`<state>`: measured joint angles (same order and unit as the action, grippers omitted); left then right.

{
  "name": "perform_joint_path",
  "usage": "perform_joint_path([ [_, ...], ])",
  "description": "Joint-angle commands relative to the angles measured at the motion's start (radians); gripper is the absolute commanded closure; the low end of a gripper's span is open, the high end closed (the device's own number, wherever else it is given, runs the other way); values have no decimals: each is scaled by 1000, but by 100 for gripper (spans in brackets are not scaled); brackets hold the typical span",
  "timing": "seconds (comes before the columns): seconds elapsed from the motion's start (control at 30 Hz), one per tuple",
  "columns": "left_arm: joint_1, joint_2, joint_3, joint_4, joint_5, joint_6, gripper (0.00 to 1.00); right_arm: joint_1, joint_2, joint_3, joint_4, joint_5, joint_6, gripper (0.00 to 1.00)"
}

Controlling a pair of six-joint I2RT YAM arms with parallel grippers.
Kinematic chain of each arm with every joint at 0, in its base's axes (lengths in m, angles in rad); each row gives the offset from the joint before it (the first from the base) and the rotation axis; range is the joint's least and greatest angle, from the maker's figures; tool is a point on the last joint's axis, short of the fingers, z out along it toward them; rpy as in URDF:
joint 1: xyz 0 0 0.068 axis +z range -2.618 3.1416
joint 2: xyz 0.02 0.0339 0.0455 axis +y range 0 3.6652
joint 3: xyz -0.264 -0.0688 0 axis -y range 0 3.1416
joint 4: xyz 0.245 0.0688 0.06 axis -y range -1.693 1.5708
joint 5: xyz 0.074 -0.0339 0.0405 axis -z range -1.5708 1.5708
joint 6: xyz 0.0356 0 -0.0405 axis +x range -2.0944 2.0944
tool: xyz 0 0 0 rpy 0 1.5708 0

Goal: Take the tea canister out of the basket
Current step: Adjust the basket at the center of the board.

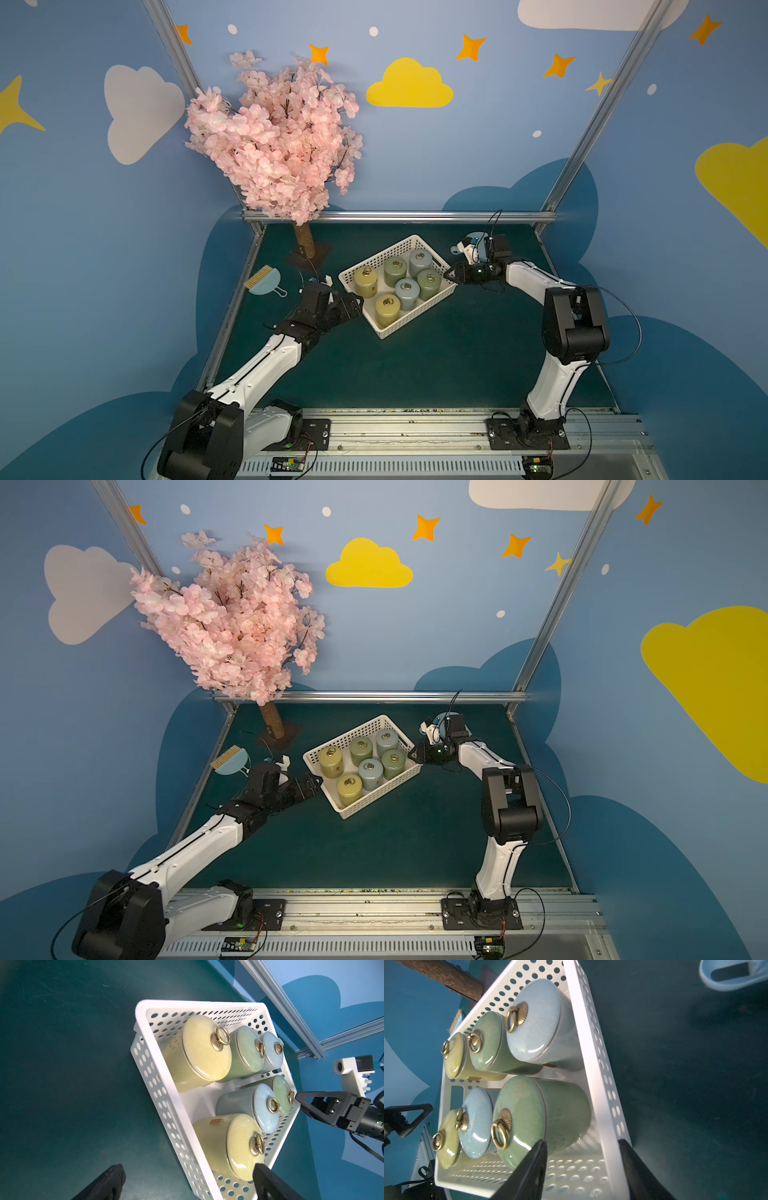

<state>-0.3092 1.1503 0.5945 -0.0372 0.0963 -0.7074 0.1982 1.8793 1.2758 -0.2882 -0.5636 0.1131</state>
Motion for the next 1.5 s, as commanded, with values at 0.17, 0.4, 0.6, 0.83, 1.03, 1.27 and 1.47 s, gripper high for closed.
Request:
perform_joint_path([
  [0.17,22,22,28,7,37,5,0,90,-82,-36,-50,62,23,64],
  [0.4,35,32,31,8,48,11,0,121,-86,-45,-75,147,31,80],
  [0.6,49,57,34,27,66,12,0,141,-130,-94,-61,221,83,89],
  [0.83,55,138,69,71,129,10,0,176,-191,-174,-29,298,145,95],
  [1.03,55,214,116,93,208,11,0,189,-225,-217,-13,329,188,97],
  [1.27,56,247,162,59,209,31,0,205,-253,-257,2,374,225,99],
  [1.47,56,264,208,55,228,49,0,208,-284,-285,10,429,266,100],
])
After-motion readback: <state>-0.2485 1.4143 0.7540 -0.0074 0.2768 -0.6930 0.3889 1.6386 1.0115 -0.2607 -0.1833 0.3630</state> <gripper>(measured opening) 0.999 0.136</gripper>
